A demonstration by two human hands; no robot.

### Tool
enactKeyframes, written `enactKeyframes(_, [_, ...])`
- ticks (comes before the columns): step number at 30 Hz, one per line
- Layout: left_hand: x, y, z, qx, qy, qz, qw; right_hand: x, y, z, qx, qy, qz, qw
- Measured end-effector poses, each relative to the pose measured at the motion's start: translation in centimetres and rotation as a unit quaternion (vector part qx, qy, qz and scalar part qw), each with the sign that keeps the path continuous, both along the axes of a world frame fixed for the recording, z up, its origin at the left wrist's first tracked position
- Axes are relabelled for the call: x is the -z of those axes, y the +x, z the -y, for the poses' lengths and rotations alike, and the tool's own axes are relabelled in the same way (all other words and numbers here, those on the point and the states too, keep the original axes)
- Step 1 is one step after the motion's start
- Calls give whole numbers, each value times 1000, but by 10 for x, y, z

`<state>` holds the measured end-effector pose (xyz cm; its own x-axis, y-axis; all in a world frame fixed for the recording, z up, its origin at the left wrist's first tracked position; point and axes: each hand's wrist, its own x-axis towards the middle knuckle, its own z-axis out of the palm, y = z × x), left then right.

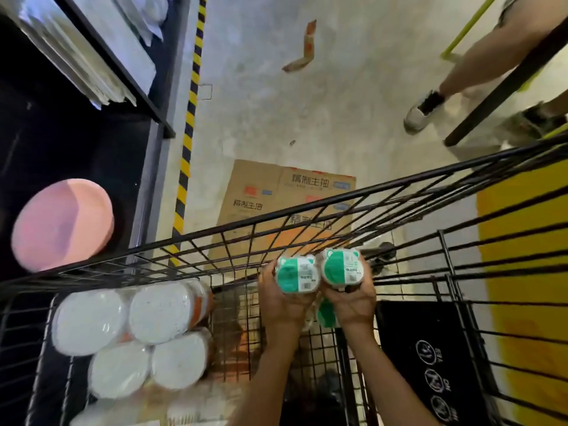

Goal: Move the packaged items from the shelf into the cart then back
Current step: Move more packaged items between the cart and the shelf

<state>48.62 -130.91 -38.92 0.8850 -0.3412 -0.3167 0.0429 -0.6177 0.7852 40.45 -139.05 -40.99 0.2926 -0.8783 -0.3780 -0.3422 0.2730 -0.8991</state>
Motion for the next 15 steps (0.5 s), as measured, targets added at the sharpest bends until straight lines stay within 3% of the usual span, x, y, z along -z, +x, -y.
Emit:
enactKeyframes(7, [-8, -8, -9, 15, -24, -14, 1000, -11, -10, -1, 20, 25, 37, 999])
enactKeyframes(12, [-18, -14, -14, 28, -30, -44, 998, -22, -25, -10, 28, 12, 17, 999])
enactKeyframes(15, [-25, -18, -20, 17, -48, -39, 998, -30, -31, -17, 31, 64, 43, 997])
